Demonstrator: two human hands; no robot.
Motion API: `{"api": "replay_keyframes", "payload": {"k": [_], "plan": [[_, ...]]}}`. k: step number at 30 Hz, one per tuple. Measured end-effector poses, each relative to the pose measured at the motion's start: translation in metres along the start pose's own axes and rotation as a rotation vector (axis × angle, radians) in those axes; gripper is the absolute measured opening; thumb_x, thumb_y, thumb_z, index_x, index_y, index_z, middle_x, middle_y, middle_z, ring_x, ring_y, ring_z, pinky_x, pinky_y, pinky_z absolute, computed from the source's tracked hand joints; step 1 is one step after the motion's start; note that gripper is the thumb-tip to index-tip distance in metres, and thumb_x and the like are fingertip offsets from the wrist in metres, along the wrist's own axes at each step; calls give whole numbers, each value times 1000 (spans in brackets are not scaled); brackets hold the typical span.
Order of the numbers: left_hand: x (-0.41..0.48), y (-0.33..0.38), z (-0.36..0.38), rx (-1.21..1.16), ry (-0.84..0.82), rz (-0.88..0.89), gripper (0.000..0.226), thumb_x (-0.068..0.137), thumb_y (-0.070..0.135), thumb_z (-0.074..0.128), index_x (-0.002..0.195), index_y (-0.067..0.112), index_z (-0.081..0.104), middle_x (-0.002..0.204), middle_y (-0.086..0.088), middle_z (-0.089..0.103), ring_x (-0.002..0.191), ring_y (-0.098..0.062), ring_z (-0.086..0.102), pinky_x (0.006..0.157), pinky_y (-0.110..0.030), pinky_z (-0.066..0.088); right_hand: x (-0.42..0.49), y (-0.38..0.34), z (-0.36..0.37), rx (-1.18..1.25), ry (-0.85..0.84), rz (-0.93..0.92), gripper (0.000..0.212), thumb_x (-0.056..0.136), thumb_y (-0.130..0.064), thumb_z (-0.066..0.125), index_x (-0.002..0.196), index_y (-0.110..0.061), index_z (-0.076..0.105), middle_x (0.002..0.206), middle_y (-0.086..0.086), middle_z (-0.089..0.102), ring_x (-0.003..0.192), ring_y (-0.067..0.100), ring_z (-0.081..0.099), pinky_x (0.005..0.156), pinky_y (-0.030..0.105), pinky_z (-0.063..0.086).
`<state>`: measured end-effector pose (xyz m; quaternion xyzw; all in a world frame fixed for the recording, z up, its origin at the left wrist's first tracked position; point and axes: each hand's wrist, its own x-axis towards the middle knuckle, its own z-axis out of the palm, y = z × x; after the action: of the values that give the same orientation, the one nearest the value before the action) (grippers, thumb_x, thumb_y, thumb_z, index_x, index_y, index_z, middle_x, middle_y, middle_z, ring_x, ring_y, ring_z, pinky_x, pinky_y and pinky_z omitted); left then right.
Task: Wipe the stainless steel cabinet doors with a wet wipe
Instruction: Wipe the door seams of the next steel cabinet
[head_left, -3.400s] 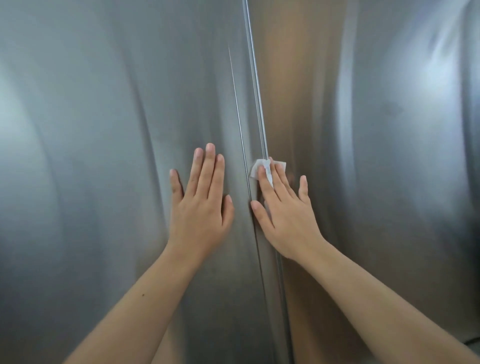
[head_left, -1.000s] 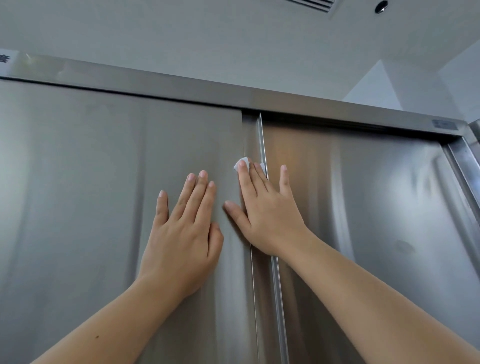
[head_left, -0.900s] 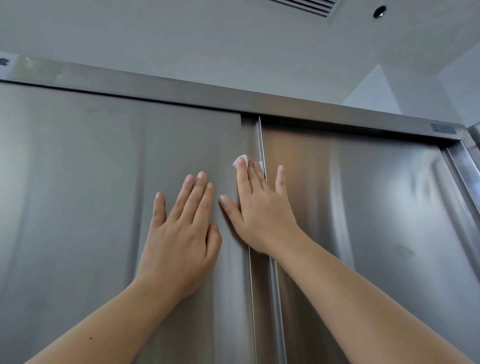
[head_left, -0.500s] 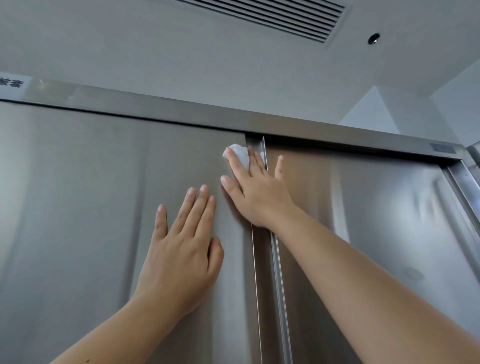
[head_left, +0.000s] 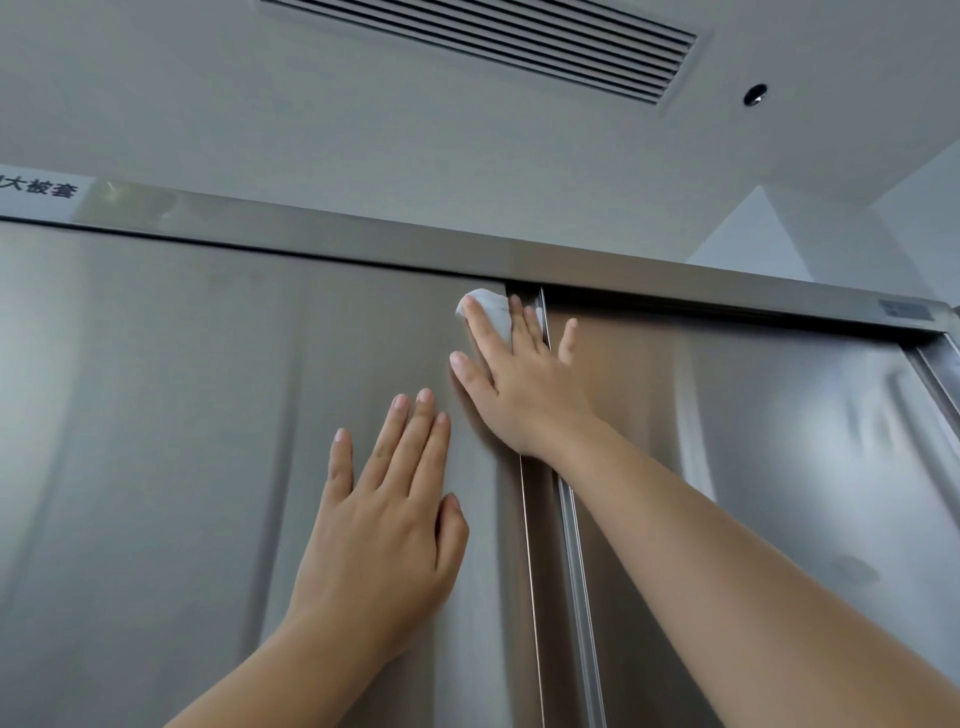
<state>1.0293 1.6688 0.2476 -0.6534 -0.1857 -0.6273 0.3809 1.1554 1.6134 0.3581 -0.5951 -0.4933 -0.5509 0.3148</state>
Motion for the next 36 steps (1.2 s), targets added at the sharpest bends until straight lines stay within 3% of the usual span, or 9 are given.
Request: {"api": "replay_keyframes", "payload": {"k": [4, 6, 11, 21, 26, 33, 36], "plan": [[-1, 0, 0, -1, 5, 1, 57, 83, 25, 31, 128, -1, 53, 138, -15, 46, 126, -33, 43, 96, -60, 28, -6, 4, 4, -5, 53, -29, 71, 88, -56, 8, 144, -26, -23, 157, 13, 1, 145, 23, -1, 109, 46, -17], [0, 0, 1, 1, 7, 1, 56, 83, 25, 31, 128, -1, 53, 138, -15, 47, 126, -33, 44, 96, -60, 29, -4, 3, 4, 16, 67, -4, 74, 91, -54, 14, 144, -17, -22, 158, 10, 1, 145, 21, 0, 109, 45, -18], [-1, 0, 0, 9, 5, 3, 57, 83, 25, 31, 129, -1, 53, 138, -14, 46, 126, -33, 43, 96, -61, 29, 3, 4, 3, 12, 10, 38, 66, 91, -57, 10, 148, -31, -9, 158, 4, -2, 145, 17, -4, 108, 49, -18], [-2, 0, -1, 12, -8, 3, 57, 84, 26, 31, 129, -1, 52, 138, -15, 46, 127, -32, 43, 96, -61, 31, -13, 3, 5, -31, -5, 10, 72, 83, -63, 3, 146, -33, -14, 158, 7, -2, 144, 20, -7, 108, 49, -18], [-3, 0, -1, 14, -10, 14, 57, 84, 26, 31, 129, -1, 53, 139, -15, 45, 127, -32, 42, 96, -60, 31, 16, 2, -3, -14, -32, 30, 66, 94, -57, 15, 148, -29, -12, 158, 10, -1, 144, 22, -6, 110, 49, -15], [-3, -1, -2, 10, -35, 31, 58, 83, 26, 31, 130, -2, 51, 139, -16, 44, 128, -33, 42, 95, -60, 35, -34, 6, 5, -53, 33, -114, 80, 84, -63, 6, 149, -20, -10, 156, 16, 4, 144, 25, -2, 111, 38, -15], [-3, -1, -1, 11, -39, 34, 58, 83, 26, 31, 130, -2, 50, 139, -16, 44, 128, -33, 42, 95, -60, 34, -19, 7, -3, -85, 13, -116, 80, 89, -62, 15, 149, -14, -9, 155, 21, 4, 144, 28, -1, 111, 36, -15]]}}
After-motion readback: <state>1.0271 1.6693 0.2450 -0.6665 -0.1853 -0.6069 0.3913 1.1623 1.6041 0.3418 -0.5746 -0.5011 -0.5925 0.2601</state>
